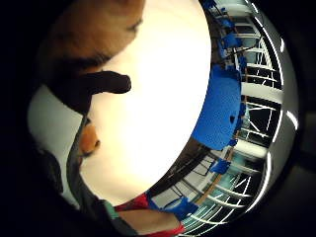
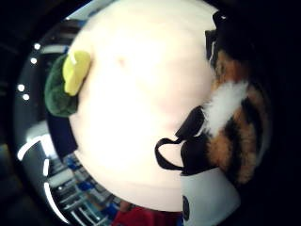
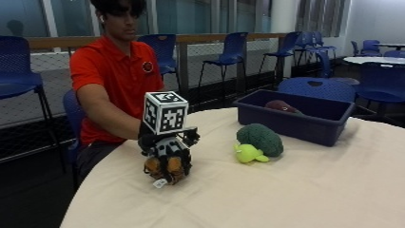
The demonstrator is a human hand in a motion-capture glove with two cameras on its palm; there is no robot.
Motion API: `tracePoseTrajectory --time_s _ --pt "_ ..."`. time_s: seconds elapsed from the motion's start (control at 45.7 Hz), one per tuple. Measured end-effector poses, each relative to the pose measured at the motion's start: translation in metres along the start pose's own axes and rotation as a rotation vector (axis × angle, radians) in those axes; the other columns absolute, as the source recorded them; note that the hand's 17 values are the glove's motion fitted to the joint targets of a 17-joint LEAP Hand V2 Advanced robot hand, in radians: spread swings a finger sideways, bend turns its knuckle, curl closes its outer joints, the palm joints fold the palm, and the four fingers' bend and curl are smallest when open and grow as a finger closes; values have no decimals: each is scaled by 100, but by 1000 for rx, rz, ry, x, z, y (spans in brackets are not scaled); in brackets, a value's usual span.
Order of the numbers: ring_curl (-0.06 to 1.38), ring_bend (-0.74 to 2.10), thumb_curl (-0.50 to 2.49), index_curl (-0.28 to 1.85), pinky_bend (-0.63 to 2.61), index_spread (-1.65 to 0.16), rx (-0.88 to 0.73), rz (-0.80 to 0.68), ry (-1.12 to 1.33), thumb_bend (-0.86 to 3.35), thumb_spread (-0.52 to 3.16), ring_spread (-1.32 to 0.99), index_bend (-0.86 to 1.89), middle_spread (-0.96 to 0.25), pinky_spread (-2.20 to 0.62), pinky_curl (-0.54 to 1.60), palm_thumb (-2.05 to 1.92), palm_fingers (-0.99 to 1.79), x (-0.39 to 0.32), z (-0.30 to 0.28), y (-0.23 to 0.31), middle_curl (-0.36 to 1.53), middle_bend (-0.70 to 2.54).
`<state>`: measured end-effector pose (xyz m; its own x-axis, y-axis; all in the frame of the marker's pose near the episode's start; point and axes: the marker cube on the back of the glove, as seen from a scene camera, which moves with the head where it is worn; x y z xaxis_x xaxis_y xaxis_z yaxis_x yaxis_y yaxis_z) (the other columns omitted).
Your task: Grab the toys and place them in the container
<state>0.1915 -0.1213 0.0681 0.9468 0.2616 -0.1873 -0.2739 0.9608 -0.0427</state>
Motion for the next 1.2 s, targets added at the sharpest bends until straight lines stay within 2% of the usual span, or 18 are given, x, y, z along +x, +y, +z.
tracePoseTrajectory --time_s 0.153,0.372,0.591,0.745,0.92,1.073,1.161,1.205 --pt "26 68 44 45 110 -38 39 -21 -27 23 131 -24 32 -27 -31 30 50 74 -5 -23 5 23 35" --pt "30 70 57 55 99 -39 120 -83 -92 24 112 -41 38 -39 -41 31 64 86 -48 -99 16 29 43" --pt "32 68 66 63 97 -40 226 -225 -119 21 99 -48 39 -44 -44 32 66 85 -146 -183 27 33 44" --pt "33 66 72 68 96 -40 267 -357 -121 19 94 -50 37 -46 -45 33 65 84 -249 -231 31 35 42" --pt "34 65 77 74 96 -41 277 -448 -111 17 90 -50 34 -48 -45 34 65 83 -350 -254 36 38 40" --pt "35 63 82 78 96 -42 278 -584 -124 16 87 -51 32 -49 -45 35 65 83 -407 -256 48 40 38" --pt "36 64 84 81 95 -43 283 -512 -133 15 87 -51 30 -49 -45 35 65 83 -425 -255 43 41 36" --pt "36 64 85 82 95 -43 290 -540 -112 14 87 -51 29 -50 -45 35 65 82 -430 -253 43 42 36"
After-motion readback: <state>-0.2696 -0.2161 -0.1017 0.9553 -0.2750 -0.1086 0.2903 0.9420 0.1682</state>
